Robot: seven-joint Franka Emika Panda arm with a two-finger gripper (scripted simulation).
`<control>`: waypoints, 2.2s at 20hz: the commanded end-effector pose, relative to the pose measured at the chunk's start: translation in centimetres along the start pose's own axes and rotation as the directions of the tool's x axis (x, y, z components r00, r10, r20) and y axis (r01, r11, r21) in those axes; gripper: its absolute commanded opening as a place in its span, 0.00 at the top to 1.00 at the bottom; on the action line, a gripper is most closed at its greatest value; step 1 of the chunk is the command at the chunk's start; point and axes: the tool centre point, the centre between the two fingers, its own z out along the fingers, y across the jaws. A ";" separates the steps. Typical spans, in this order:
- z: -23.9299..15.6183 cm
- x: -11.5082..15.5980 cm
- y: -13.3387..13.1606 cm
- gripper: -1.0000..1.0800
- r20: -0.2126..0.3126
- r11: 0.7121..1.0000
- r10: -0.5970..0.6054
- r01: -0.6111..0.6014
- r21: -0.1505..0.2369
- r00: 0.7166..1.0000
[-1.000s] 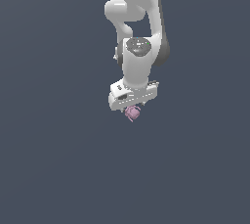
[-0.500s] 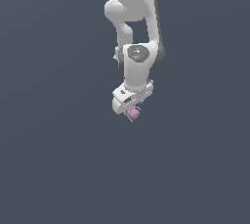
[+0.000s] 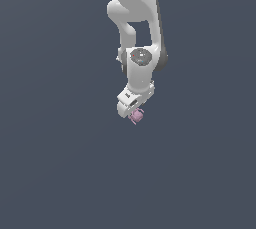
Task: Pick up the object and move it to a goal position.
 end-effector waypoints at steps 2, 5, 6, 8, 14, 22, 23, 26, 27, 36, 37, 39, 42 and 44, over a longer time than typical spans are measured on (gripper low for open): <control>0.1 -0.1 -0.1 0.04 -0.001 1.000 -0.013 0.013 0.000 1.000; 0.2 -0.1 -0.1 0.04 0.000 1.000 -0.008 0.008 0.000 1.000; 0.4 -0.1 -0.1 0.04 0.000 1.000 -0.008 0.008 0.000 1.000; 0.9 -0.1 -0.1 0.04 0.000 1.000 -0.009 0.009 0.000 1.000; 3.7 -0.2 -0.2 0.04 0.000 1.000 -0.012 0.012 0.000 1.000; 5.1 -0.1 -0.1 1.00 -0.001 1.000 -0.013 0.013 0.000 1.000; 5.1 -0.1 -0.1 1.00 -0.001 1.000 -0.013 0.013 0.000 1.000; 5.1 -0.1 -0.1 1.00 -0.001 1.000 -0.013 0.013 0.000 1.000; 5.1 -0.1 -0.1 1.00 -0.001 1.000 -0.013 0.013 0.000 1.000; 4.6 -0.1 0.2 1.00 -0.001 1.000 -0.012 0.012 -0.001 1.000; 4.4 -0.1 0.4 1.00 -0.001 1.000 -0.012 0.012 -0.001 1.000; 3.8 -0.1 0.8 1.00 -0.001 1.000 -0.012 0.012 -0.001 1.000; 2.5 0.0 1.6 1.00 -0.001 1.000 -0.013 0.013 -0.001 1.000; 1.4 0.1 2.3 1.00 -0.001 1.000 -0.013 0.013 -0.001 1.000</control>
